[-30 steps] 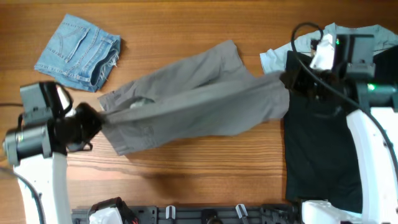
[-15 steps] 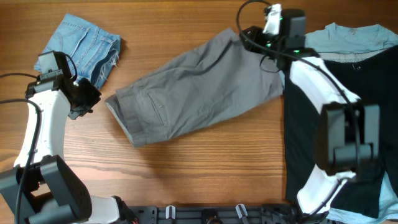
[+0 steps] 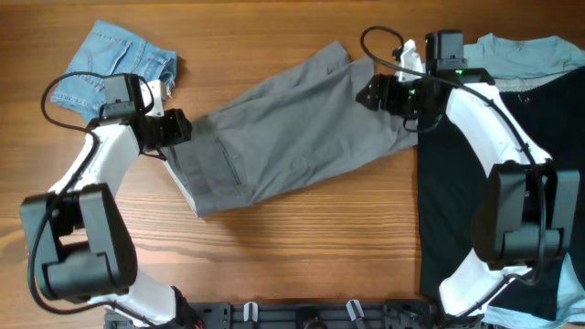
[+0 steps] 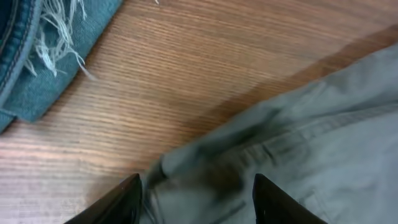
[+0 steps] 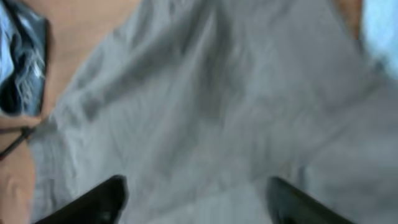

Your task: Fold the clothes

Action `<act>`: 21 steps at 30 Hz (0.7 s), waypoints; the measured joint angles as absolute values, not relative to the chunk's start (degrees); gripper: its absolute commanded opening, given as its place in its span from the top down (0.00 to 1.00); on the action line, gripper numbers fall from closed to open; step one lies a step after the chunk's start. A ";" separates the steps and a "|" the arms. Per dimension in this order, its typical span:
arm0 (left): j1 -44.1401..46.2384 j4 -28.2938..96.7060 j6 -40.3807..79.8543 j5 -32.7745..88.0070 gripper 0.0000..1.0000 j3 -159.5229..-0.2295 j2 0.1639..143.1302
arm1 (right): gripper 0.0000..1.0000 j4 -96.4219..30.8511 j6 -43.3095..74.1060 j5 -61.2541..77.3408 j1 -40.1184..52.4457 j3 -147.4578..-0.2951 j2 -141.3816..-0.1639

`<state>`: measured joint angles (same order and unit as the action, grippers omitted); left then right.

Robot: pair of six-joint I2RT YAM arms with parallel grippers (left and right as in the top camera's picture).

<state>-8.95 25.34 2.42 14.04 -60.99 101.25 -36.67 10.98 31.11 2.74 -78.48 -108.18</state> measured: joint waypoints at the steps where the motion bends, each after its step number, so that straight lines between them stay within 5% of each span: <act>1: -8.95 24.12 1.89 13.61 0.46 -60.99 102.74 | 0.30 -39.13 9.54 31.33 3.36 -78.46 -108.18; 2: -8.95 23.90 1.56 13.30 0.48 -60.95 103.18 | 0.30 -39.81 8.71 31.40 3.77 -78.46 -108.18; 4: -8.95 22.63 0.10 12.56 0.71 -60.90 103.68 | 0.31 -40.71 7.75 31.51 4.49 -78.46 -108.18; 5: -8.95 22.48 -0.80 12.40 0.91 -60.90 103.68 | 0.31 -40.71 7.49 31.51 4.60 -78.46 -108.18; 6: -8.95 22.48 -1.15 12.21 0.96 -60.90 103.68 | 0.31 -40.73 7.40 31.48 4.62 -78.46 -108.18; 21: -14.46 45.93 -0.08 9.28 0.96 -65.98 88.84 | 0.29 -40.80 7.33 29.39 4.62 -78.41 -108.18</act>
